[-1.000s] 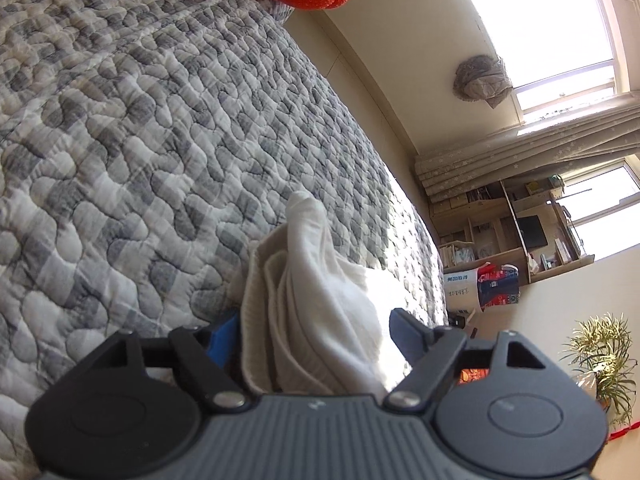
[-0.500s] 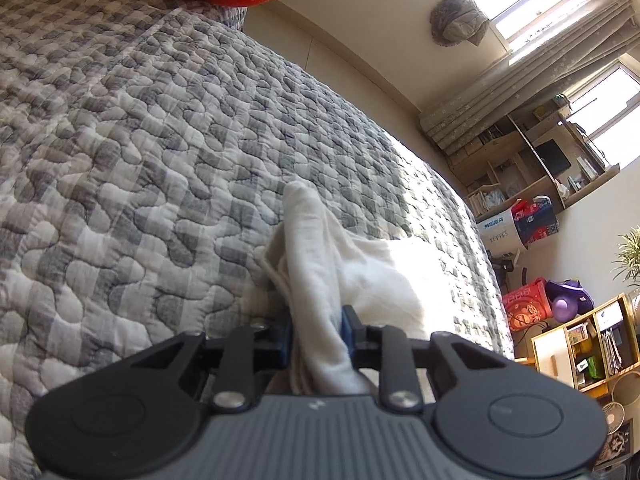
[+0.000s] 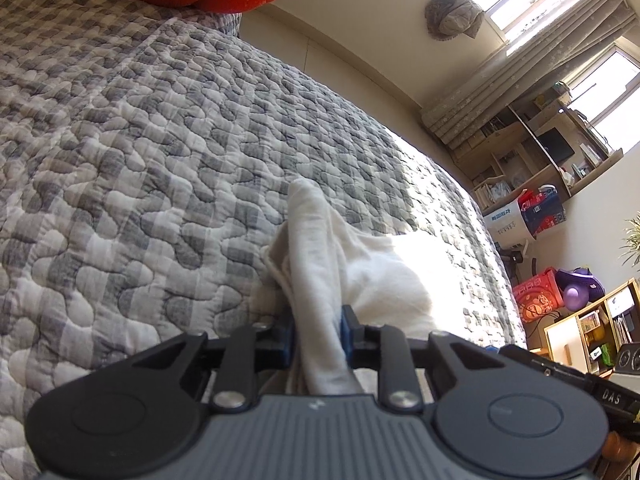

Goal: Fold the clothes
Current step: 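Lift the folded white pants off the quilt with both grippers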

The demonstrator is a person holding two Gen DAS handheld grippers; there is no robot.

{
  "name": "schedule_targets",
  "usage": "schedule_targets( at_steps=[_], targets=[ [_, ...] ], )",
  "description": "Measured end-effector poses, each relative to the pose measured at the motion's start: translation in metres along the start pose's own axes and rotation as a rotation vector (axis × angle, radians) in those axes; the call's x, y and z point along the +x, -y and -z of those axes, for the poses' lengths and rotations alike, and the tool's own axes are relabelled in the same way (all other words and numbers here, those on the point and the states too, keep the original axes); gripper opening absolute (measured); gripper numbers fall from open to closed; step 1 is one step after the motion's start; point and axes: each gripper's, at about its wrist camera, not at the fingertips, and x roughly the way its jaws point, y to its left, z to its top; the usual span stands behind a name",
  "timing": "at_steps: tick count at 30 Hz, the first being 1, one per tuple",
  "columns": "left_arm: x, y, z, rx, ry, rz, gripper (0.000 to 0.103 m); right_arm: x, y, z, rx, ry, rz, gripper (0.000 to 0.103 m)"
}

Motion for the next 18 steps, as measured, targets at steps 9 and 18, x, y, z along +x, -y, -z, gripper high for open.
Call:
schedule_targets(
  at_steps=[9,18],
  targets=[
    [-0.002,-0.006,0.001,-0.029,-0.001,0.014,0.023,0.018,0.007,0.003,0.078,-0.016,-0.009,0.062],
    [-0.004,-0.001,0.001,0.003,0.010,-0.005,0.023,0.039,-0.008,0.016,-0.002,0.047,-0.015,0.050]
  ],
)
